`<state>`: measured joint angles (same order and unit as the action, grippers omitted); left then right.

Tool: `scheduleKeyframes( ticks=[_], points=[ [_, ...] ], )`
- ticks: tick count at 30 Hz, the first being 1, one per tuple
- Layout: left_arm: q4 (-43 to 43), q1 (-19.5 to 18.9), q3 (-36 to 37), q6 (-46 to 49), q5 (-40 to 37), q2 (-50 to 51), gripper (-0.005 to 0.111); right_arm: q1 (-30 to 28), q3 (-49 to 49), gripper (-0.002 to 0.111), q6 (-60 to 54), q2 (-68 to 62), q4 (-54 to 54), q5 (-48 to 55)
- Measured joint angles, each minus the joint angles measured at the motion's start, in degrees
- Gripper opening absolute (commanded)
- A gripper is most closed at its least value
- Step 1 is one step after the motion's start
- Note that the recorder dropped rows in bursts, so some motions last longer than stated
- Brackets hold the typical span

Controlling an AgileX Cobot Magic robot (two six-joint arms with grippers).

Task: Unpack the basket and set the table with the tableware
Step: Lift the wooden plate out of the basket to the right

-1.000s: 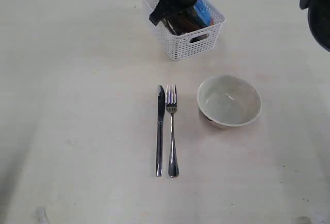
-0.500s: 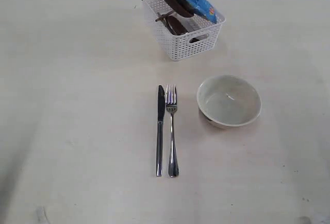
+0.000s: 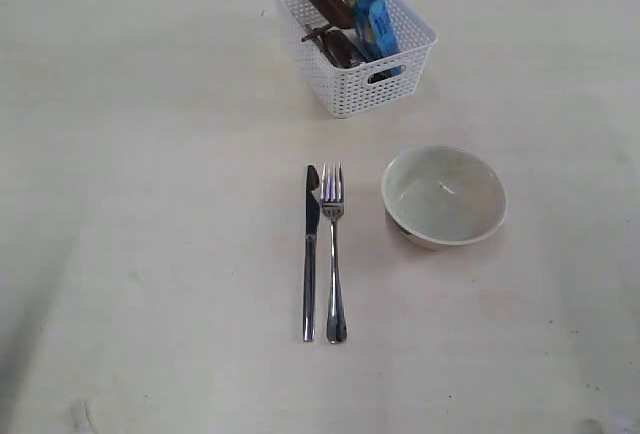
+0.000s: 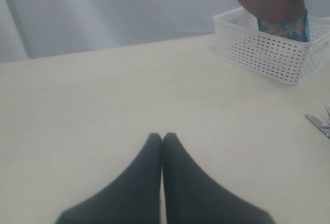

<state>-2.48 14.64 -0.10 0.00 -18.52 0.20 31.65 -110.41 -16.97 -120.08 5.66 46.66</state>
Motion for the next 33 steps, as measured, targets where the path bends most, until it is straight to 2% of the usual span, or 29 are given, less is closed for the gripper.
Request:
scheduleKeyframes(
  ticks=[7,13,16,21,28,33],
  points=[
    [0.0,0.0,0.0,0.0,0.0,0.0,0.000,0.0,0.0,0.000,-1.1,6.5,-3.1,3.3],
    [0.0,0.0,0.0,0.0,0.0,0.0,0.000,-0.2,0.8,0.000,6.5,8.3,-24.3,13.8],
    [0.0,0.0,0.0,0.0,0.0,0.0,0.000,-4.1,4.9,0.000,13.5,8.4,-29.4,15.0],
    [0.0,0.0,0.0,0.0,0.0,0.0,0.000,-12.7,16.2,0.000,18.8,8.4,-30.9,13.5],
    [0.0,0.0,0.0,0.0,0.0,0.0,0.000,-13.8,20.6,0.000,22.3,7.1,-32.0,3.4],
    [0.0,0.0,0.0,0.0,0.0,0.0,0.000,-13.8,20.6,0.000,22.6,3.2,-31.0,1.8]
  ],
)
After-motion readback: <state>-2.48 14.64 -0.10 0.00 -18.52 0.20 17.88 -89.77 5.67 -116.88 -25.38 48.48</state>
